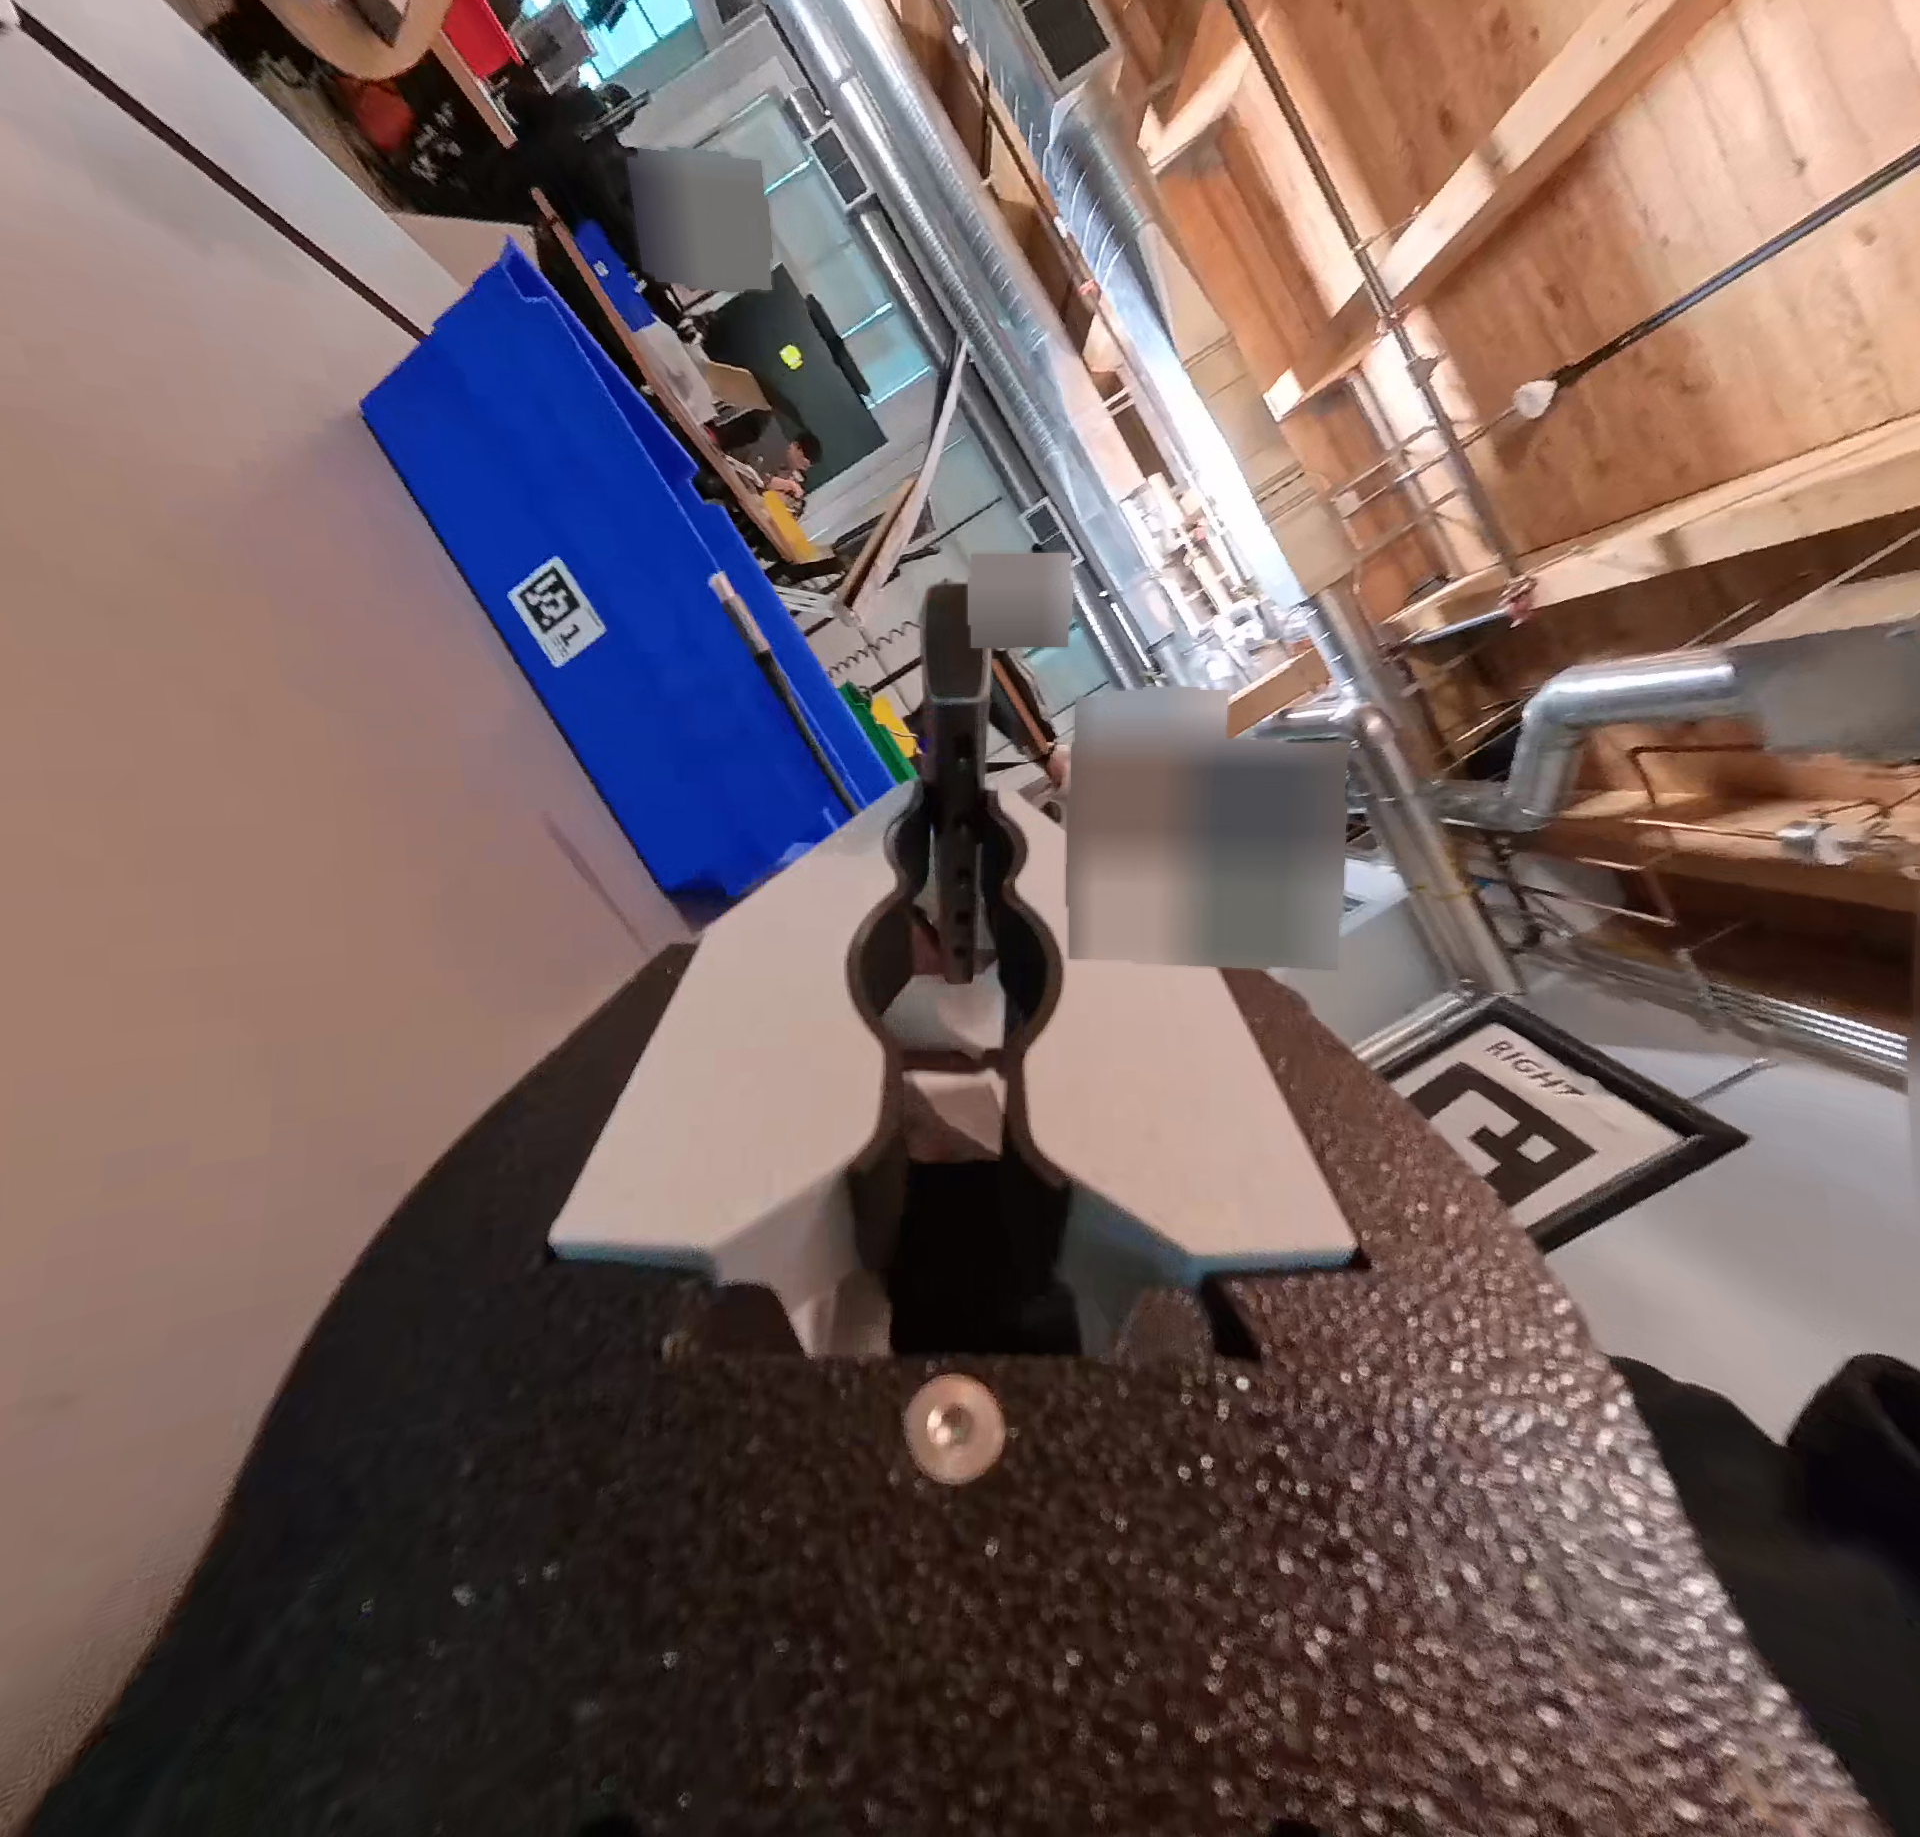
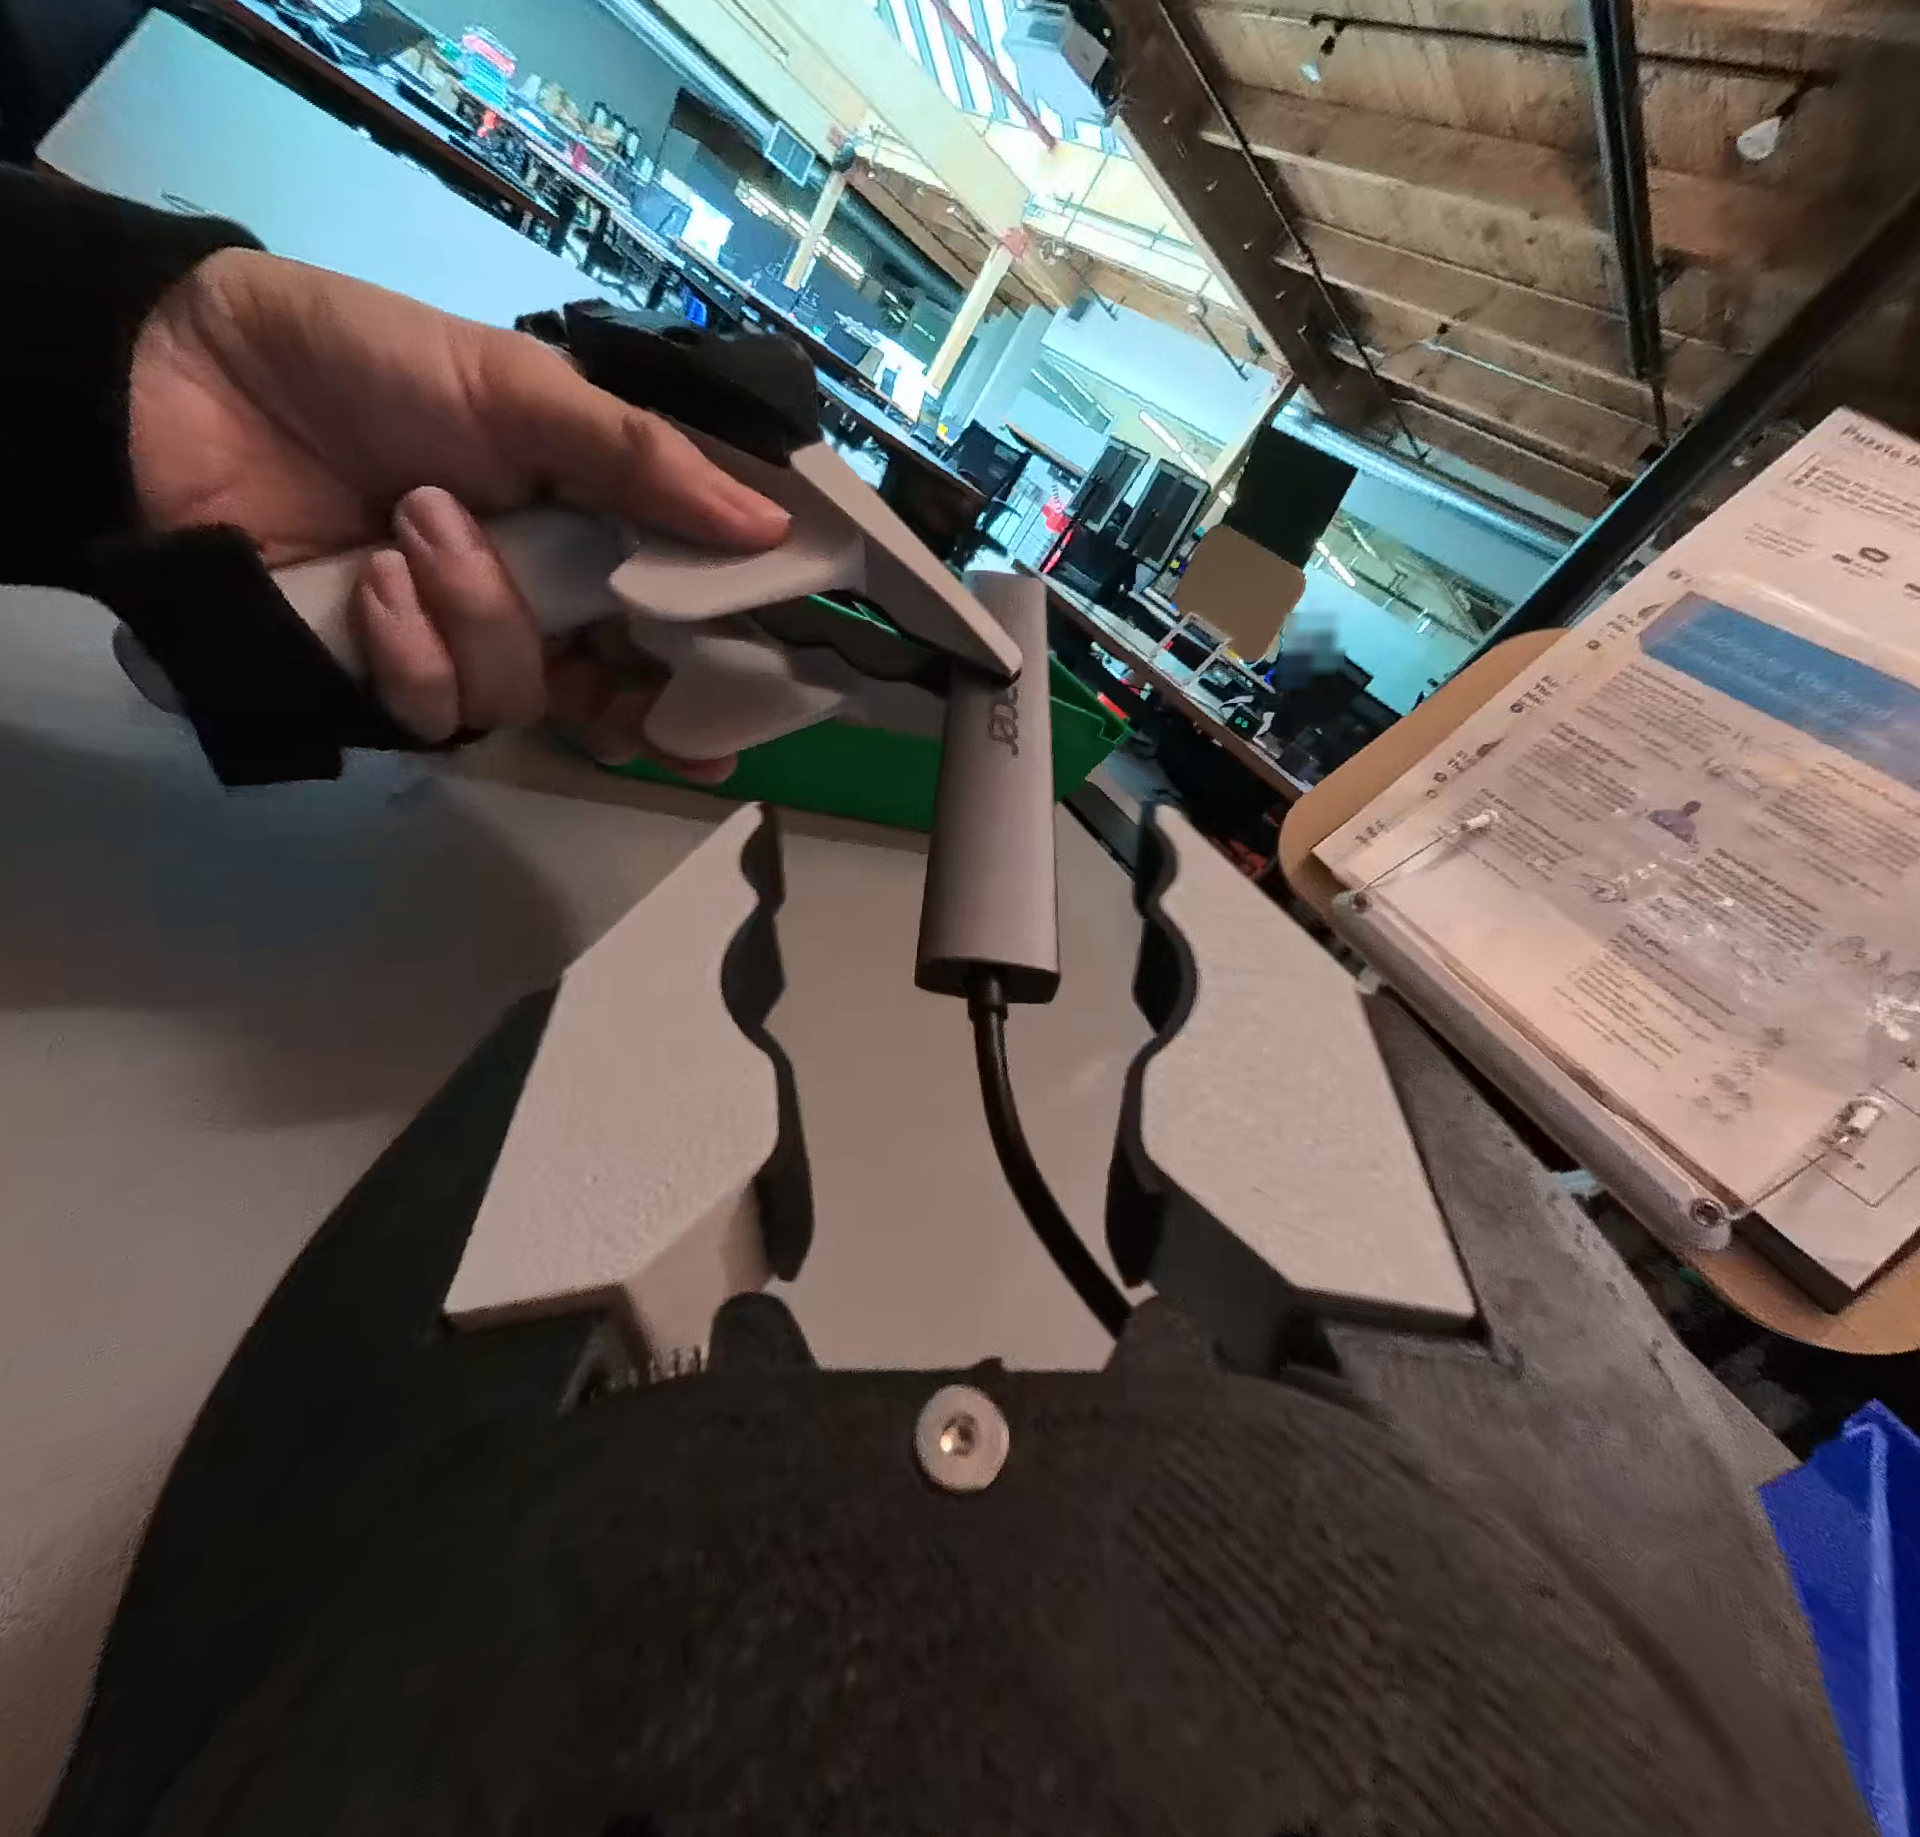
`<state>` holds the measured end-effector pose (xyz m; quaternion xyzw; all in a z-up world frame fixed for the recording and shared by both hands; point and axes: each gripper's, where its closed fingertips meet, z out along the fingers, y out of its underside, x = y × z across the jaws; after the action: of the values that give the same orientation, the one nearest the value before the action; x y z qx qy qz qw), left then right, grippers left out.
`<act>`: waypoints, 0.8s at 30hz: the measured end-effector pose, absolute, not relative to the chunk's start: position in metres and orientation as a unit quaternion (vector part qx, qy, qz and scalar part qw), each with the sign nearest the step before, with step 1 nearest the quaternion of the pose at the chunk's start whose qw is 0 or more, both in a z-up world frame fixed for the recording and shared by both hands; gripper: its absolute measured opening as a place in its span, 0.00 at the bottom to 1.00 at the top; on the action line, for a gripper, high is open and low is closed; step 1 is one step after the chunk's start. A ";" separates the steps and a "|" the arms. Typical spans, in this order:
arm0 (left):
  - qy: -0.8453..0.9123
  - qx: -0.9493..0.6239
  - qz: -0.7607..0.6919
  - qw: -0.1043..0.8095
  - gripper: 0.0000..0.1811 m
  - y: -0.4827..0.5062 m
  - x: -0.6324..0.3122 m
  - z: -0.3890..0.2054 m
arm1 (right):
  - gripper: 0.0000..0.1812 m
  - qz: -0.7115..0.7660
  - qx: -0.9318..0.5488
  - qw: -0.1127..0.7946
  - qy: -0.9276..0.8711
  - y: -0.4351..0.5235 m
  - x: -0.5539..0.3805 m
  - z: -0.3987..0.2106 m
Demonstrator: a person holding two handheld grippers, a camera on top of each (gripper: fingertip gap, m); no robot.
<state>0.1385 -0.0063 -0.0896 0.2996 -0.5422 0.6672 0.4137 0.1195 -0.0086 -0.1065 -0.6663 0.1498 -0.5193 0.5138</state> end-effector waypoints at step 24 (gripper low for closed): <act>-0.638 0.245 0.718 0.133 0.07 0.006 0.155 -0.072 | 0.12 -0.423 -0.538 0.653 0.325 -0.063 0.131 -0.099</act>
<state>0.1549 0.0062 -0.0720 0.2454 -0.6378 0.7179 0.1328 0.1310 -0.0631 -0.0990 -0.5379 0.3254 -0.4225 0.6529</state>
